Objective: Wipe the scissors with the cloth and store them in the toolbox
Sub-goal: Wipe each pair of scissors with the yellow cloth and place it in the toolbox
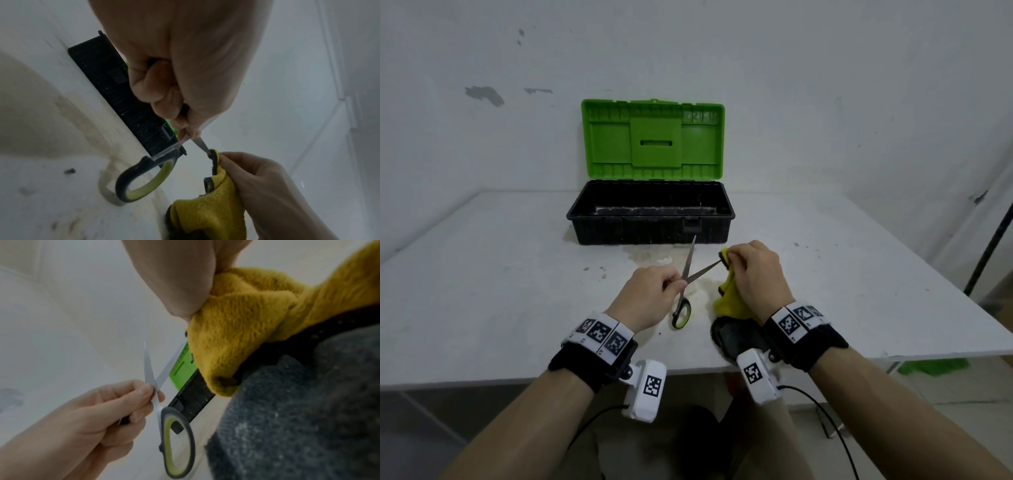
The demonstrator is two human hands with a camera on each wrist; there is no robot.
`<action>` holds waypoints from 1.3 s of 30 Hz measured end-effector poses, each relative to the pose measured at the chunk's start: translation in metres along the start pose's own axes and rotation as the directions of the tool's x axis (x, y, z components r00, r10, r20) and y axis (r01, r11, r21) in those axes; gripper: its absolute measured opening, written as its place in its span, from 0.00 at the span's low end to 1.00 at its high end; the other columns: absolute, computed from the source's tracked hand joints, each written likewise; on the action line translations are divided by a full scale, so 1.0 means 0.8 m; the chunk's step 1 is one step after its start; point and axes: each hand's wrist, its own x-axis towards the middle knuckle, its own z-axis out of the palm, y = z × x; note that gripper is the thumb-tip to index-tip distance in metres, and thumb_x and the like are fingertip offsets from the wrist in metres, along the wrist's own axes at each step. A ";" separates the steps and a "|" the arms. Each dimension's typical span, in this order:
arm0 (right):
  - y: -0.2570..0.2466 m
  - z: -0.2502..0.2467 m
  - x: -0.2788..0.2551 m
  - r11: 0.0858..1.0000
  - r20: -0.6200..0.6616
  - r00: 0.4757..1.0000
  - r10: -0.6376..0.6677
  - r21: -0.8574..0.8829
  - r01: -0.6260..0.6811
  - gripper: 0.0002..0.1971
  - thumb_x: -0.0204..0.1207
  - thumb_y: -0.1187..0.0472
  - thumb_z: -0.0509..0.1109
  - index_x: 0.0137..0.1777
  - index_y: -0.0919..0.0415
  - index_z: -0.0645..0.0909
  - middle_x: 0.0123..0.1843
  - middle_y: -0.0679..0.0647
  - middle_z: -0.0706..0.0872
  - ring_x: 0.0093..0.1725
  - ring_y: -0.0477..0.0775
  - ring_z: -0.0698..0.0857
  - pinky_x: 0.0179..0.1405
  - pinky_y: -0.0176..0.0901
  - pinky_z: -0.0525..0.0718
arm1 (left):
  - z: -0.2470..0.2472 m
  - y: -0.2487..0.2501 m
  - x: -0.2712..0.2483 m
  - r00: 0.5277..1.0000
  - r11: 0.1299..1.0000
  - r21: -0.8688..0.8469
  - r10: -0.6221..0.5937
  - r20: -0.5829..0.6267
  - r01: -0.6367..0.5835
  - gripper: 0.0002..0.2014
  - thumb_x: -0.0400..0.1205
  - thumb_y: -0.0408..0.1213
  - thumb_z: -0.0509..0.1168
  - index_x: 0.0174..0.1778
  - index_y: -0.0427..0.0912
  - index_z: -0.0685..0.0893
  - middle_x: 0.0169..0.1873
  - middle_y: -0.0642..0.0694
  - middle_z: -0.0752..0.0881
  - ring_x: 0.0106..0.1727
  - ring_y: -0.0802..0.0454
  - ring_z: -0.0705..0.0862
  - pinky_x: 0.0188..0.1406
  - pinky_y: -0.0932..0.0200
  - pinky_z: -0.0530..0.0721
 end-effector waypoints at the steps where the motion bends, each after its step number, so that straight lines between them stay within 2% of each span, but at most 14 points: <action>1: -0.002 -0.001 -0.002 1.000 -0.030 0.999 -0.019 0.012 0.020 0.09 0.83 0.61 0.65 0.51 0.59 0.88 0.46 0.54 0.83 0.45 0.55 0.83 0.50 0.52 0.83 | 0.001 0.001 0.001 1.000 1.000 -0.002 0.001 -0.004 -0.001 0.11 0.86 0.42 0.65 0.43 0.43 0.88 0.30 0.50 0.83 0.30 0.57 0.77 0.30 0.63 0.69; 4: -0.024 0.004 -0.022 0.988 -0.005 0.989 -0.150 0.040 0.150 0.08 0.83 0.61 0.66 0.52 0.60 0.87 0.46 0.53 0.83 0.43 0.52 0.82 0.47 0.46 0.82 | 0.005 0.006 0.005 1.000 1.000 -0.012 0.006 -0.016 -0.006 0.11 0.86 0.43 0.65 0.42 0.44 0.87 0.29 0.52 0.81 0.30 0.57 0.77 0.29 0.63 0.68; 7: -0.034 0.014 -0.037 0.974 0.084 0.971 -0.225 0.032 0.223 0.08 0.83 0.60 0.65 0.53 0.59 0.86 0.47 0.53 0.82 0.42 0.53 0.83 0.44 0.49 0.84 | 0.008 0.009 0.007 0.999 0.999 -0.023 0.028 -0.024 -0.029 0.11 0.86 0.43 0.65 0.40 0.46 0.87 0.29 0.52 0.82 0.32 0.57 0.78 0.30 0.63 0.69; 10: -0.021 0.015 -0.026 0.983 0.054 0.981 -0.184 0.029 0.183 0.08 0.83 0.60 0.66 0.53 0.60 0.87 0.46 0.53 0.82 0.41 0.54 0.83 0.45 0.51 0.85 | 0.007 0.007 0.005 0.999 0.999 -0.011 0.042 -0.032 -0.042 0.10 0.86 0.43 0.64 0.42 0.46 0.87 0.29 0.53 0.81 0.30 0.58 0.77 0.29 0.66 0.68; 14: 0.003 0.003 -0.004 1.000 0.031 0.999 -0.007 -0.009 0.008 0.09 0.83 0.60 0.65 0.53 0.58 0.88 0.47 0.53 0.84 0.46 0.55 0.83 0.52 0.51 0.83 | 0.004 0.000 0.001 1.000 0.999 -0.023 0.023 -0.002 -0.023 0.11 0.86 0.43 0.64 0.44 0.44 0.88 0.30 0.52 0.82 0.30 0.58 0.77 0.28 0.68 0.69; 17: 0.013 -0.014 0.003 0.998 0.015 0.999 0.050 -0.026 -0.049 0.08 0.82 0.60 0.66 0.51 0.56 0.87 0.48 0.53 0.85 0.50 0.55 0.83 0.54 0.41 0.78 | -0.001 -0.004 -0.001 0.993 0.986 -0.153 -0.051 0.109 0.068 0.12 0.86 0.44 0.66 0.42 0.44 0.89 0.28 0.52 0.80 0.29 0.57 0.76 0.32 0.64 0.75; 21: 0.002 -0.031 0.002 0.998 -0.058 0.997 -0.059 0.014 0.060 0.05 0.80 0.60 0.69 0.50 0.56 0.87 0.46 0.50 0.86 0.47 0.47 0.81 0.47 0.23 0.68 | -0.010 -0.007 0.002 0.963 0.901 -0.360 -0.180 0.198 0.243 0.08 0.84 0.42 0.69 0.45 0.41 0.84 0.24 0.55 0.79 0.25 0.57 0.74 0.22 0.65 0.72; 24: -0.011 -0.034 -0.004 0.984 -0.010 0.985 -0.174 0.031 0.174 0.05 0.80 0.60 0.71 0.51 0.56 0.87 0.46 0.47 0.85 0.44 0.41 0.79 0.49 0.17 0.69 | -0.017 -0.004 0.006 0.952 0.857 -0.427 -0.208 0.226 0.289 0.05 0.83 0.34 0.68 0.44 0.37 0.82 0.22 0.54 0.81 0.25 0.53 0.74 0.19 0.64 0.69; 27: -0.019 -0.029 -0.009 0.958 0.073 0.955 -0.286 0.049 0.283 0.05 0.80 0.60 0.71 0.52 0.56 0.87 0.47 0.48 0.85 0.45 0.45 0.82 0.50 0.24 0.76 | -0.021 -0.006 0.007 0.947 0.829 -0.469 -0.209 0.246 0.304 0.06 0.83 0.33 0.69 0.44 0.34 0.86 0.30 0.46 0.88 0.24 0.54 0.75 0.20 0.64 0.69; 29: -0.024 -0.020 -0.011 0.943 0.145 0.932 -0.333 0.045 0.330 0.06 0.81 0.58 0.70 0.52 0.56 0.87 0.48 0.49 0.85 0.46 0.49 0.84 0.49 0.42 0.83 | -0.021 -0.009 0.007 0.940 0.822 -0.469 -0.224 0.258 0.324 0.06 0.82 0.34 0.70 0.46 0.33 0.89 0.33 0.45 0.88 0.23 0.56 0.75 0.21 0.65 0.69; 31: -0.029 -0.010 -0.015 0.930 0.211 0.908 -0.363 0.028 0.365 0.07 0.82 0.55 0.67 0.53 0.54 0.86 0.49 0.48 0.84 0.45 0.51 0.84 0.45 0.51 0.85 | -0.021 -0.011 0.007 0.926 0.794 -0.491 -0.237 0.294 0.359 0.07 0.82 0.34 0.71 0.45 0.33 0.89 0.30 0.46 0.86 0.22 0.58 0.72 0.20 0.66 0.67; 35: -0.038 0.004 -0.026 0.887 0.294 0.853 -0.432 -0.032 0.461 0.12 0.84 0.50 0.62 0.51 0.52 0.86 0.48 0.47 0.82 0.41 0.52 0.83 0.37 0.54 0.85 | -0.023 -0.013 0.005 0.899 0.752 -0.534 -0.178 0.400 0.386 0.07 0.83 0.34 0.69 0.40 0.36 0.88 0.25 0.49 0.78 0.21 0.57 0.67 0.18 0.66 0.61; 37: -0.038 0.008 -0.029 0.870 0.337 0.832 -0.440 -0.072 0.488 0.12 0.84 0.49 0.62 0.52 0.51 0.86 0.48 0.47 0.82 0.41 0.52 0.83 0.36 0.53 0.84 | -0.022 -0.016 0.002 0.897 0.771 -0.523 -0.139 0.419 0.364 0.07 0.83 0.32 0.68 0.44 0.32 0.89 0.26 0.48 0.76 0.21 0.57 0.66 0.19 0.66 0.62; 39: -0.036 0.009 -0.029 0.882 0.357 0.840 -0.408 -0.082 0.463 0.12 0.84 0.50 0.62 0.52 0.51 0.87 0.48 0.48 0.82 0.42 0.53 0.83 0.37 0.53 0.84 | -0.020 -0.018 -0.001 0.901 0.796 -0.503 -0.117 0.417 0.336 0.08 0.83 0.31 0.69 0.49 0.28 0.89 0.26 0.46 0.75 0.22 0.56 0.67 0.20 0.65 0.63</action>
